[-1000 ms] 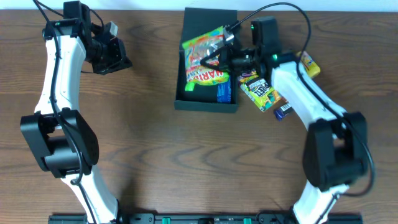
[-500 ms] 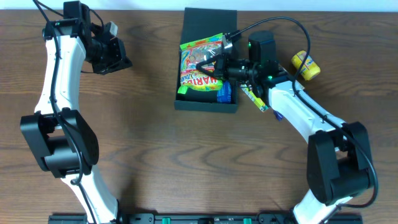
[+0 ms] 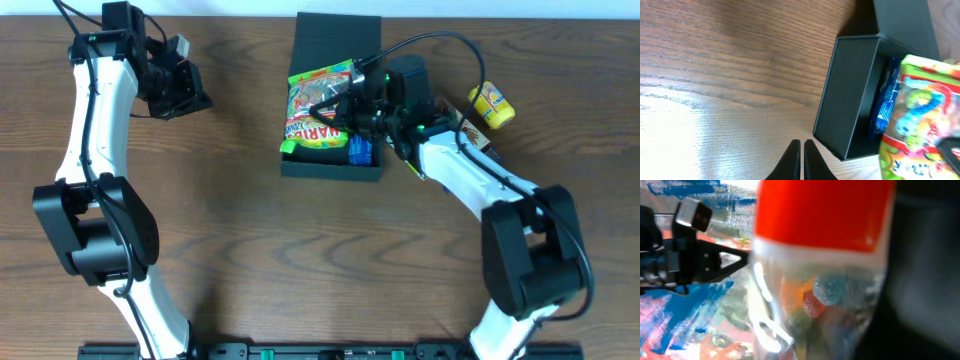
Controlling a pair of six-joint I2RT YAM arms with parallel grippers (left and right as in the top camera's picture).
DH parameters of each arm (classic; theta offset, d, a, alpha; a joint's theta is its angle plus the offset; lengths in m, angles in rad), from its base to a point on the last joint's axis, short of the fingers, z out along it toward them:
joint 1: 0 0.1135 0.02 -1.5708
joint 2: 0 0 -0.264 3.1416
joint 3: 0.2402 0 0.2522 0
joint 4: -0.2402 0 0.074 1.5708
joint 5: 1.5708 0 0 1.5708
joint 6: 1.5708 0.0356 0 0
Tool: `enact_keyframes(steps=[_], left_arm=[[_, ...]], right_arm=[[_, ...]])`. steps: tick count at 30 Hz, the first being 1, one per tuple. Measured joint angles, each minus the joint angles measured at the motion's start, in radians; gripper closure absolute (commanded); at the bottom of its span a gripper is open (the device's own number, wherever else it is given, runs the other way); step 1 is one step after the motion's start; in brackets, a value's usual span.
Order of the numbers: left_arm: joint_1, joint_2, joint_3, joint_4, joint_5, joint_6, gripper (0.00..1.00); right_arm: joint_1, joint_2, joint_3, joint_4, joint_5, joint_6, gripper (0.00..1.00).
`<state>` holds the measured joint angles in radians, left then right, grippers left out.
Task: Pack container
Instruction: 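Lower the gummy bag upright into the box with the right gripper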
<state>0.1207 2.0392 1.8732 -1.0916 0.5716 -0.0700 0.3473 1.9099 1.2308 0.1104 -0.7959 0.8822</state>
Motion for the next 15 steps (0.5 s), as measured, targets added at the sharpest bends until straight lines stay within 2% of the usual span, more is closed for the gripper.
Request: enact_keyframes(steps=[4,5,6,7,8,15], left_arm=[[0.000,0.000,0.000,0.000,0.000,0.000,0.94],[0.000,0.000,0.000,0.000,0.000,0.000,0.94],[0.000,0.000,0.000,0.000,0.000,0.000,0.94],[0.000,0.000,0.000,0.000,0.000,0.000,0.94],[0.000,0.000,0.000,0.000,0.000,0.000,0.94],[0.000,0.000,0.000,0.000,0.000,0.000,0.94]], right_arm=[[0.000,0.012,-0.005,0.000,0.000,0.002,0.99],[0.000,0.012,-0.005,0.002,0.000,0.002,0.92],[0.000,0.012,-0.005,0.004,0.000,0.003,0.55],[0.000,0.012,-0.005,0.003,0.001,0.008,0.10],[-0.001,0.012,-0.005,0.003,0.001,0.006,0.01],[-0.046,0.012,-0.005,-0.001,0.003,0.006,0.01]])
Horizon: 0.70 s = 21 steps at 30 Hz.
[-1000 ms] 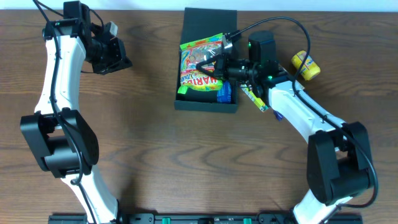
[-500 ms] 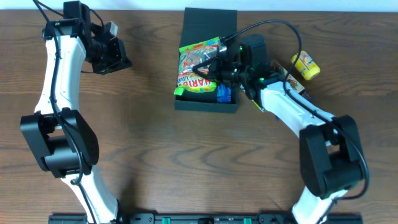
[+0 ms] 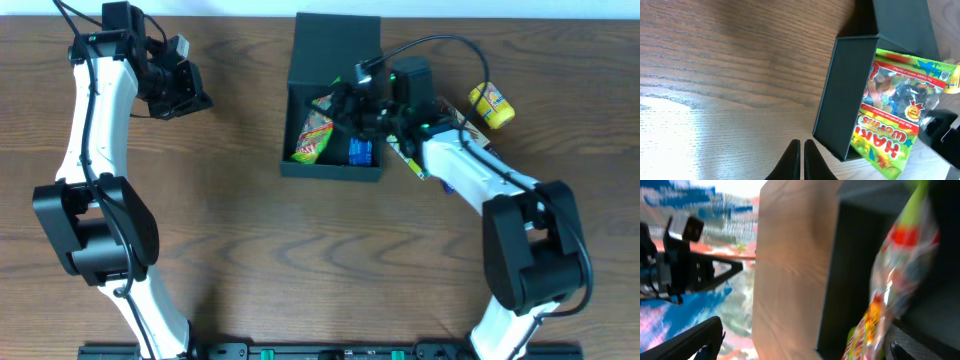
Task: Pack container
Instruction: 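Lower the gummy bag upright into the box with the right gripper, then press the gummy bag down into the box with the right gripper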
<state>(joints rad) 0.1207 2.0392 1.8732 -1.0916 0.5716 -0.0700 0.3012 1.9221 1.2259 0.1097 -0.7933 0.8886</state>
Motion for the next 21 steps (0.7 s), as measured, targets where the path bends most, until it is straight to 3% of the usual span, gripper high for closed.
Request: enact_keyframes(steps=[7,14,15,17,18,19,21], left_arm=[[0.000,0.000,0.000,0.000,0.000,0.000,0.94],[0.000,0.000,0.000,0.021,0.000,0.000,0.93],[0.000,0.000,0.000,0.023,0.000,0.000,0.93],[0.000,0.000,0.000,0.028,0.000,0.000,0.93],[0.000,0.000,0.000,0.029,0.000,0.000,0.93],[0.000,0.000,0.000,0.032,0.000,0.000,0.93],[0.000,0.000,0.000,0.039,0.000,0.000,0.93]], right_arm=[[-0.138,-0.010,0.003,-0.079,0.006,-0.008,0.01],[-0.142,-0.072,0.041,-0.298,0.066,-0.129,0.03],[-0.135,-0.079,0.054,-0.320,0.076,-0.161,0.15],[-0.117,-0.089,0.073,-0.342,0.096,-0.218,0.49],[-0.105,-0.092,0.080,-0.359,0.112,-0.233,0.74],[-0.089,-0.096,0.086,-0.383,0.135,-0.248,0.88],[-0.058,-0.098,0.088,-0.432,0.193,-0.269,0.94]])
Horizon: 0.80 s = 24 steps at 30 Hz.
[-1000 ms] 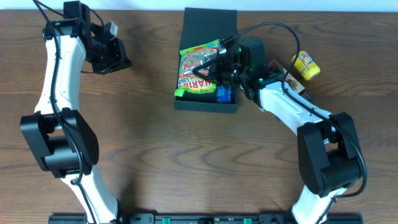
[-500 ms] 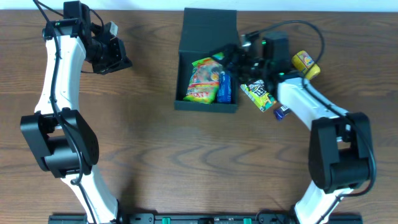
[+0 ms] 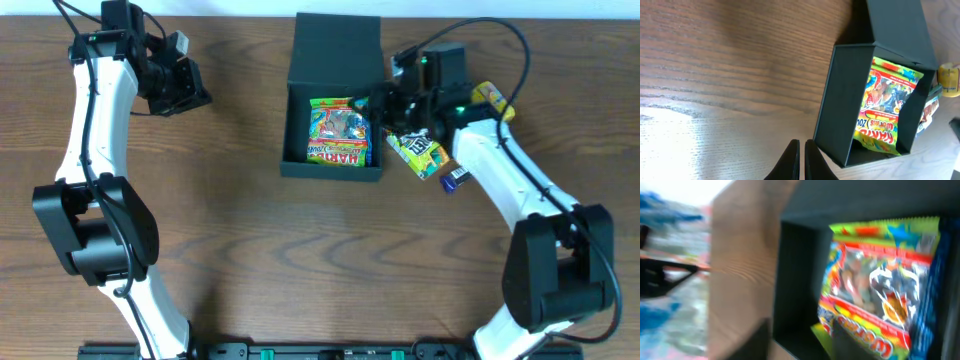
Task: Pack container
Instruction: 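Press the gummy bag down into the box with the right gripper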
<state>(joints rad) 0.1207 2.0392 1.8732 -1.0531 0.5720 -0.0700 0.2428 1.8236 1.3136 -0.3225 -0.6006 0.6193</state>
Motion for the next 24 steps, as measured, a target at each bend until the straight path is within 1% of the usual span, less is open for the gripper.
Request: enact_keyframes(steps=[3,6,9,12,17,24], left_arm=[[0.000,0.000,0.000,0.011,0.000,0.000,0.94],[-0.005,0.000,0.000,0.036,0.000,0.000,0.94],[-0.016,0.001,-0.005,0.071,0.001,0.000,0.94],[-0.042,0.003,-0.030,0.113,0.006,0.000,0.94],[-0.103,0.036,-0.055,0.139,0.018,-0.001,0.94],[-0.156,0.106,-0.059,0.187,0.077,-0.016,0.94]], right_arm=[[0.045,0.001,0.000,-0.059,0.100,-0.019,0.94],[0.068,0.001,0.000,-0.071,0.168,-0.039,0.99],[0.076,0.002,0.000,-0.082,0.217,-0.050,0.99],[0.076,0.009,0.000,-0.085,0.247,-0.055,0.99],[0.080,0.044,0.000,-0.085,0.286,-0.057,0.99],[0.097,0.083,0.000,-0.086,0.320,-0.058,0.99]])
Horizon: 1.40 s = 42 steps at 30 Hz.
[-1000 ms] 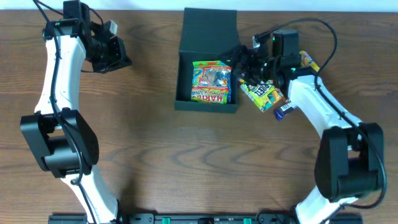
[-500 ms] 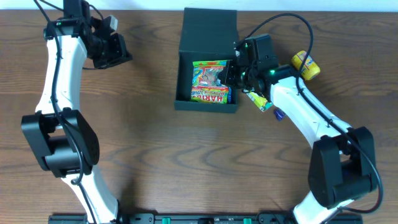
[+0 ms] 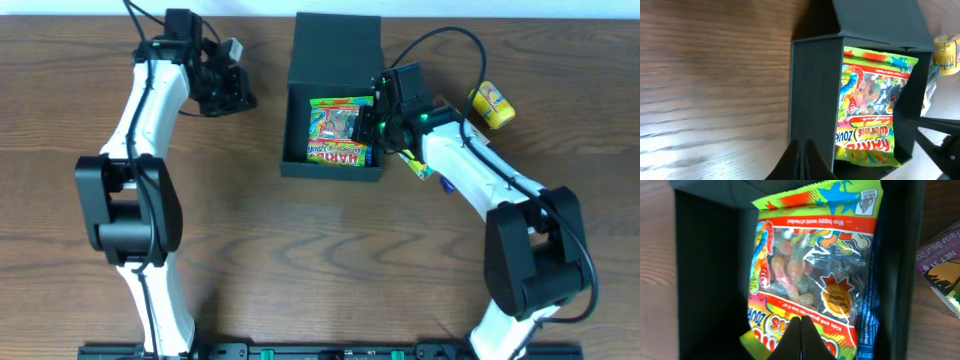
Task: Pack container
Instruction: 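Press the gummy bag down into the box with the right gripper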
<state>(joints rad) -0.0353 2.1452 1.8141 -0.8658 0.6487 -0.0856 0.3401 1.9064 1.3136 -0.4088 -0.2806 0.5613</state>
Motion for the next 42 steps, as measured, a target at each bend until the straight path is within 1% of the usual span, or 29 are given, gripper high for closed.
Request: enact_keyframes(steps=[11,21,25,34,42], left_arm=[[-0.027,0.040,0.000,0.040,0.047,-0.042,0.92],[-0.053,0.041,0.000,0.056,0.055,-0.060,0.87],[-0.056,0.041,0.000,0.056,0.055,-0.068,0.86],[-0.071,0.041,0.000,0.056,0.055,-0.072,0.86],[-0.076,0.041,0.000,0.055,0.055,-0.072,0.86]], right_arm=[[0.000,0.066,0.012,0.001,0.030,0.000,0.98],[0.014,0.189,0.147,-0.029,0.026,0.000,0.99],[0.016,0.214,0.175,-0.034,0.024,-0.001,0.99],[0.030,0.225,0.182,-0.029,0.034,-0.013,0.99],[0.070,0.230,0.182,0.012,0.047,-0.026,0.99]])
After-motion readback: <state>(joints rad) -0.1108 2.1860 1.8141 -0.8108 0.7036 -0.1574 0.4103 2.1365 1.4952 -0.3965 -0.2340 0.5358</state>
